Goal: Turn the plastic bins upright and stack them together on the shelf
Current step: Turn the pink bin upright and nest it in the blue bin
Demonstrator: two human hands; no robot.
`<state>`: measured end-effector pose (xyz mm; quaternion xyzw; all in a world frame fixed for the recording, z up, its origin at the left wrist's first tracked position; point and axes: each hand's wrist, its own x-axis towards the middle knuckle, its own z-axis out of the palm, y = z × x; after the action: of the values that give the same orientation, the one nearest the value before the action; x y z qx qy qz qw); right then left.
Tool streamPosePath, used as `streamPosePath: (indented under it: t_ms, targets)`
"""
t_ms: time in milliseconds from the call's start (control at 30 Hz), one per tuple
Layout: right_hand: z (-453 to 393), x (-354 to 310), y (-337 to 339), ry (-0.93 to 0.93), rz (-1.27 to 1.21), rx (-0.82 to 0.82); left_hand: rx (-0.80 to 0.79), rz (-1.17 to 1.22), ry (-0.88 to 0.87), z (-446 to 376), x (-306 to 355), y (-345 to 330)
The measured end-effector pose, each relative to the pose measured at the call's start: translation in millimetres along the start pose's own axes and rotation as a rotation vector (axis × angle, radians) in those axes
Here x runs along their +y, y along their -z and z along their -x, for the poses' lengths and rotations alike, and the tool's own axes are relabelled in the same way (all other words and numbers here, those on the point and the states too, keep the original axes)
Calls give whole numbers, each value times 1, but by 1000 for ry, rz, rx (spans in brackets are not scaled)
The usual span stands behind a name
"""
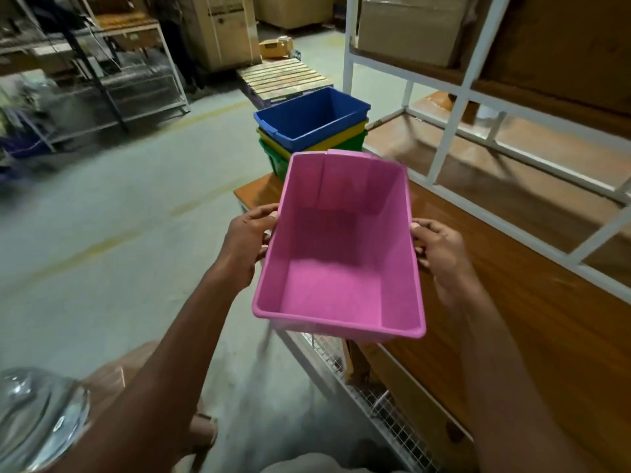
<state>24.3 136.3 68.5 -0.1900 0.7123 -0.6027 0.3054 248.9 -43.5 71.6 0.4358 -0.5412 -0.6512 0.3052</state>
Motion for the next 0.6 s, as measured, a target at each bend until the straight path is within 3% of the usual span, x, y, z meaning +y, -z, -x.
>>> streamPosePath:
  t_ms: [233, 600]
  targets:
    - [-78, -57, -48, 101, -31, 15, -83, 71, -47, -95, 60, 15]
    - [-204, -133, -120, 201, -27, 111, -198, -24, -157, -271, 142, 31]
